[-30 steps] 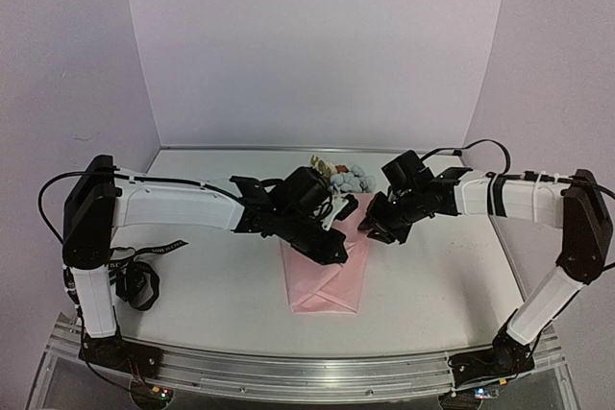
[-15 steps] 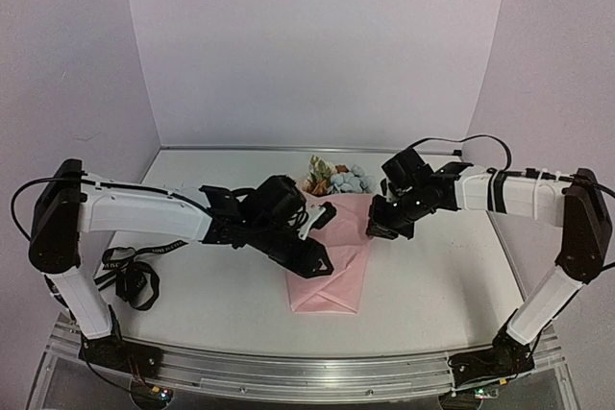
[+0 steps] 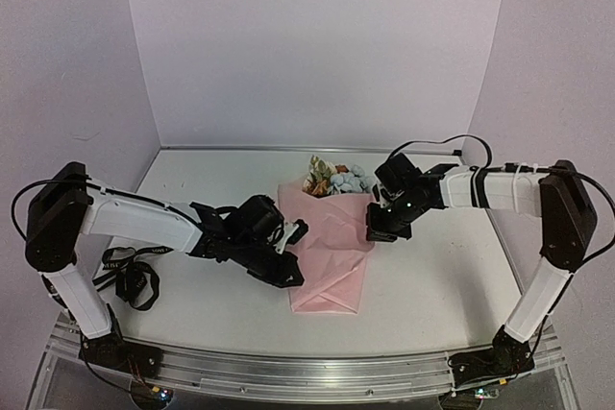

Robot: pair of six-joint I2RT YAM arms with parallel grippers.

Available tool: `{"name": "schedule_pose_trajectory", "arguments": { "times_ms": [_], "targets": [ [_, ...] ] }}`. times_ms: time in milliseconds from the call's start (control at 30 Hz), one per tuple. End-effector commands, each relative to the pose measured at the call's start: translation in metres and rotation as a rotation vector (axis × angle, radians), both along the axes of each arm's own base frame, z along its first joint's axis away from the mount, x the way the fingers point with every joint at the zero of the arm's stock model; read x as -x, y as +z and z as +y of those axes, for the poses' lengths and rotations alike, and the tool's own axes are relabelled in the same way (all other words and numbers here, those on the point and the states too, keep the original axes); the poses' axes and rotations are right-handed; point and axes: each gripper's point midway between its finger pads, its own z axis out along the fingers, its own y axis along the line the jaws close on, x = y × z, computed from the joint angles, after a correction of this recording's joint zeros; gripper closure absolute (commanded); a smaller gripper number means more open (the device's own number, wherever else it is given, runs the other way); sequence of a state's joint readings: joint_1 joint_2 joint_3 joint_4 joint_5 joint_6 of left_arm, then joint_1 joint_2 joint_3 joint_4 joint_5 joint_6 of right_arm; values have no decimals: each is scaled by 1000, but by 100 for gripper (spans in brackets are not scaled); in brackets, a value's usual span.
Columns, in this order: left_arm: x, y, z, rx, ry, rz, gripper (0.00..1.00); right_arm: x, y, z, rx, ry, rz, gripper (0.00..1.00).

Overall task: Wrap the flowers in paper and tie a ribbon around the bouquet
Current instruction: Press the fold line of the folded wrapping paper.

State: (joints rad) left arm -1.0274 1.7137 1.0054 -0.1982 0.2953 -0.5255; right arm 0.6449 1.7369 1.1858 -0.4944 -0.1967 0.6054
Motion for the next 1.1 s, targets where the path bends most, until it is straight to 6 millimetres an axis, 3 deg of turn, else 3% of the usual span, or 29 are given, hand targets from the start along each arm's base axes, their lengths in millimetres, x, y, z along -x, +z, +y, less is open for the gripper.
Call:
{"name": "schedule_pose_trajectory", "arguments": {
  "times_ms": [0,267,533,667,867,933,1067],
  "targets": [
    [-1,-11,-13,32,-16,17,92,-20,6,-4,10,-13,-44,100],
    [10,-48,-4,-22,2,102,97,-38,9,-5,-10,-40,-45,100],
    [27,-71,11,-81,11,158,100,-48,5,-1,-32,-63,-20,100],
    [31,-63,15,-85,8,151,100,-48,5,1,-43,-64,-12,100],
    [24,-25,9,-41,-2,91,99,-46,4,0,-30,-47,3,96],
    [21,-17,5,-28,-9,71,98,-44,6,2,-35,-39,14,92],
    [15,-18,-2,-33,-16,54,98,-34,12,-1,-37,-36,36,74]
  ]
}}
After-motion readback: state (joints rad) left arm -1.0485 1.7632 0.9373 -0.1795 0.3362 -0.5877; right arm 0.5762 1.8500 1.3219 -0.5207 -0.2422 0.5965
